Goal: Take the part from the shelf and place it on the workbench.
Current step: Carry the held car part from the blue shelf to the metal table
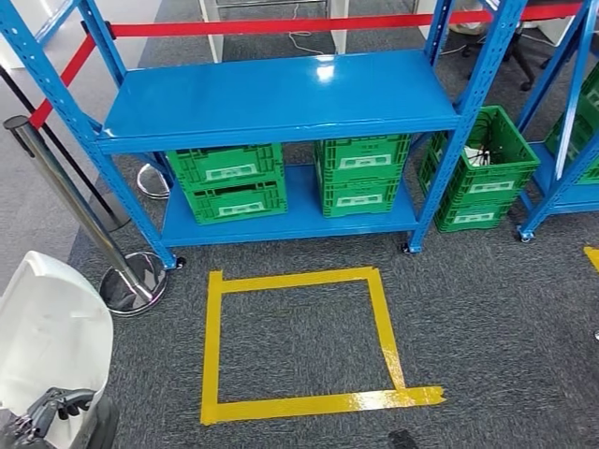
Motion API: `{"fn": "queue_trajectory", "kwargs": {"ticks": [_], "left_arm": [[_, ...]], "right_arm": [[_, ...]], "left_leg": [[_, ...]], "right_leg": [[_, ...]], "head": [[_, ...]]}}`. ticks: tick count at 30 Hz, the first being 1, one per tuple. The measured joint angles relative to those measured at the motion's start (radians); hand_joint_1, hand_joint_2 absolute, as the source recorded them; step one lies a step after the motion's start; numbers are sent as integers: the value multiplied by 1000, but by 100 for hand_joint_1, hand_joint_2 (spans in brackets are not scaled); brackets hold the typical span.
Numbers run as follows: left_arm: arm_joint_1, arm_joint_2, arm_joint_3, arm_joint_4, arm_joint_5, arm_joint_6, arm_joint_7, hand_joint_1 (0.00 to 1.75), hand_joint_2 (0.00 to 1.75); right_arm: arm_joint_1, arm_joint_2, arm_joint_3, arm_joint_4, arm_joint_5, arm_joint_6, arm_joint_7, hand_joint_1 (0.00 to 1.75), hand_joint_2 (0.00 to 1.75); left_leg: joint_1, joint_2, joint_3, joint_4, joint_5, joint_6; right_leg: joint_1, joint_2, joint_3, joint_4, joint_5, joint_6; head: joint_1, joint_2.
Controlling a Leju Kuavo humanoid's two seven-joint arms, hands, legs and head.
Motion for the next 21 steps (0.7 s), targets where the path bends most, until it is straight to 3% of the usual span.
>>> {"fn": "queue_trajectory", "kwargs": {"ticks": [1,2,3,5,7,8,10,11,13,15,16,17,18,19,21], "left_arm": [[0,2,0,0,-1,0,0,175,175],[-1,5,-1,0,-3,0,0,175,175],[-1,7,-1,0,-5,0,0,175,175],[-2,12,-4,0,-8,0,0,175,175],[-3,15,-7,0,-10,0,0,175,175],[-4,17,-9,-1,-11,0,0,175,175],[-4,19,-14,-1,-11,0,0,175,175],[-5,21,-17,-1,-11,0,0,175,175],[-7,22,-21,-2,-12,0,1,175,175],[-9,24,-22,-2,-14,0,4,175,175],[-10,25,-23,-2,-16,0,6,175,175],[-11,26,-23,-2,-18,0,10,175,175],[-13,27,-24,-2,-20,0,14,175,175],[-14,28,-26,-2,-21,0,17,175,175],[-18,30,-30,-2,-25,0,24,175,175]], "right_arm": [[0,1,0,0,0,0,-1,0,175],[0,1,0,0,0,0,-3,0,175],[0,2,0,0,0,-1,-3,0,175],[0,3,0,0,0,-2,-4,0,175],[-1,7,0,0,0,-3,-5,0,175],[-1,9,0,0,0,-3,-5,0,175],[0,10,0,0,0,-3,-6,0,175],[0,11,0,0,0,-3,-6,0,175],[2,11,0,0,0,-4,-6,0,175],[2,11,0,0,0,-6,-5,0,175],[2,11,0,0,0,-6,-4,0,175],[2,11,0,0,0,-6,-3,0,175],[2,11,0,0,-1,-7,0,0,175],[2,10,0,0,-1,-7,3,0,175],[1,10,-2,0,-4,-7,13,0,175]], "left_leg": [[0,0,1,49,-14,-1],[0,-1,14,71,-3,0],[0,-1,42,55,25,4],[-2,-5,138,-76,73,19],[-7,-10,222,-220,74,33],[-10,-11,239,-258,69,37],[-12,-10,236,-281,78,43],[-10,-7,229,-288,89,48],[-4,-3,209,-300,111,55],[-6,0,179,-292,129,55],[-7,2,164,-286,137,55],[-8,4,148,-279,145,55],[-8,5,132,-270,151,55],[-8,6,116,-260,155,53],[-9,6,89,-236,162,48]], "right_leg": [[1,-1,-16,3,12,0],[2,-3,-32,8,23,0],[3,-3,-48,13,34,1],[6,-3,-74,21,51,3],[7,-1,-91,25,68,10],[5,-1,-98,24,78,16],[1,0,-111,21,93,31],[1,2,-119,25,85,36],[1,7,-146,81,15,44],[1,9,-173,199,-76,48],[2,9,-178,255,-93,49],[2,9,-172,289,-83,49],[2,9,-152,291,-52,49],[2,9,-116,258,-18,49],[2,10,-19,127,-4,49]], "head": [[0,0],[0,0],[0,0],[0,0],[1,0],[1,0],[0,0],[0,0],[4,0],[9,0],[10,0],[10,0],[11,0],[10,0],[10,0]]}}
